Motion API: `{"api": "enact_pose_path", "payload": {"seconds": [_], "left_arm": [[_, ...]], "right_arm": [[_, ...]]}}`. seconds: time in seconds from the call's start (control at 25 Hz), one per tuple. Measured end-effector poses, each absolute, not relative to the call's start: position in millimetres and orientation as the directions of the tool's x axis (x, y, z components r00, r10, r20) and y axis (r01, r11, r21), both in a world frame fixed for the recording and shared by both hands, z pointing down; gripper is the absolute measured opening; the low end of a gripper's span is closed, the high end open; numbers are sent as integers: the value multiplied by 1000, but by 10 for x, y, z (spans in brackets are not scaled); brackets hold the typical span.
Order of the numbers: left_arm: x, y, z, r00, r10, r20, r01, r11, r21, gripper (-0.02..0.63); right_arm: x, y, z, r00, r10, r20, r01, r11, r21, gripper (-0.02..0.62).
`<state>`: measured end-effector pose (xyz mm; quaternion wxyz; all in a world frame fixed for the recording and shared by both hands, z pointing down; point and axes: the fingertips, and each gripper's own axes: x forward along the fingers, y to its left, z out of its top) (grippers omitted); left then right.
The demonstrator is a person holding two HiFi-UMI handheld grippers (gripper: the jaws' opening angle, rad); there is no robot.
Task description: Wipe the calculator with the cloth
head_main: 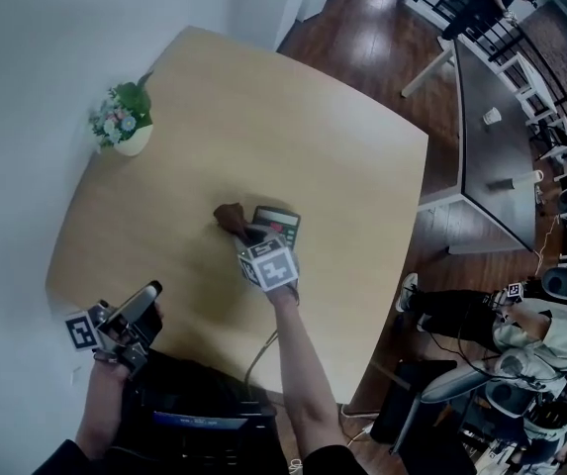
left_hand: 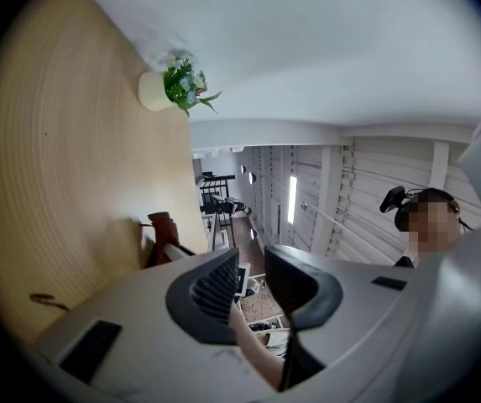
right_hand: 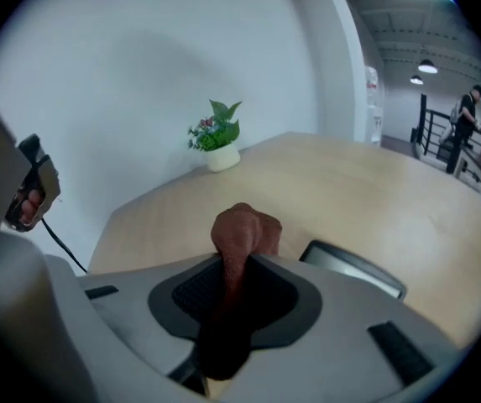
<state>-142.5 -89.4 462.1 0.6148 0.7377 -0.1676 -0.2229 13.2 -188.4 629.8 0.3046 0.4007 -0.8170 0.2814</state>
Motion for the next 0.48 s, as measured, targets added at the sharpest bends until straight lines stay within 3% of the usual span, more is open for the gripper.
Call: {"api": "enact_pose_path", "payload": {"seconds": [0.2,0.48], "left_arm": [[-1435,-904,4647,845,-518,-131,36,-189,981,95],[-1439,-884,4655,846,-519,-126,30,-190,981,95]], "right_arm": [[654,-2155,6066,-374,-602,706,-773,623,121,83],[457,-1512,6640,-396,-433,810,-536,825,179,83]]}}
